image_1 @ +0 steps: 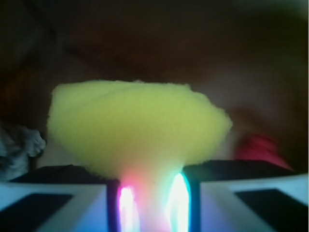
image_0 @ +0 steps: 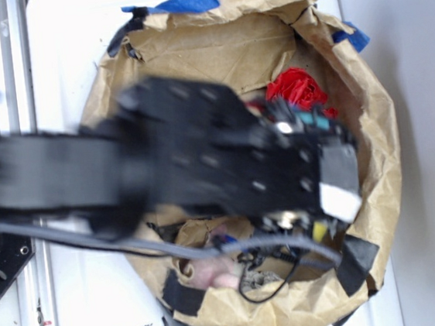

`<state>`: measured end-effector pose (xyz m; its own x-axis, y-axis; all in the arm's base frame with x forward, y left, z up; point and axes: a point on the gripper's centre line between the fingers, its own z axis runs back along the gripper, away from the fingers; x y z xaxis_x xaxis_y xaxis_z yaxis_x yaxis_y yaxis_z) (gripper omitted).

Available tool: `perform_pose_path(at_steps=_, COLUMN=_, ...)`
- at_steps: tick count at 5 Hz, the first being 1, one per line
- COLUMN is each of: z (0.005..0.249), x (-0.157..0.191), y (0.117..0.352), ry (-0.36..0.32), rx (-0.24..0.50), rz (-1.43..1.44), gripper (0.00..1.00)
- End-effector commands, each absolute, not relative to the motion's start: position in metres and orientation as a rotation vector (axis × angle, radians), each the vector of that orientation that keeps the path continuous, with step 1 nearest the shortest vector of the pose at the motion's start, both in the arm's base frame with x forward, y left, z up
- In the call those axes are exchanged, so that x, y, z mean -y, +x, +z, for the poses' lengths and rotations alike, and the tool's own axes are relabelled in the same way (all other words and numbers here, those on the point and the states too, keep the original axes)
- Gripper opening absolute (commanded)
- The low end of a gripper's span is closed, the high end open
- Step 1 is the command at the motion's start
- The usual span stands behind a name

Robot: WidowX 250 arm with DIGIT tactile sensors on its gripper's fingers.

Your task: Grab the green sponge.

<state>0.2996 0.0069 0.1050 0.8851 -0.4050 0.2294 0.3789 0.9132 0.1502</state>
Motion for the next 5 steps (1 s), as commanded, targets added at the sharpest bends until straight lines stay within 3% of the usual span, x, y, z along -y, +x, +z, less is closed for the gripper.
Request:
perform_pose_path(at_steps=1, z=0.191, x=-0.026, y=0.277, ry=0.004, rx=0.334, rz=-0.080, gripper=0.00)
perform_pose_path(at_steps=2, z=0.200, x=-0.020, y=0.265, ry=-0.042, rx=0.258, rz=0.032, gripper=0.00)
perform_pose_path(at_steps=3, z=0.201, x=-0.013, y=0.253, ry=-0.043, rx=0.246, rz=0.047, gripper=0.00)
perform_pose_path(at_steps=5, z=0.198, x=-0.008, y=0.254, ry=0.010, rx=0.283, rz=0.010, gripper=0.00)
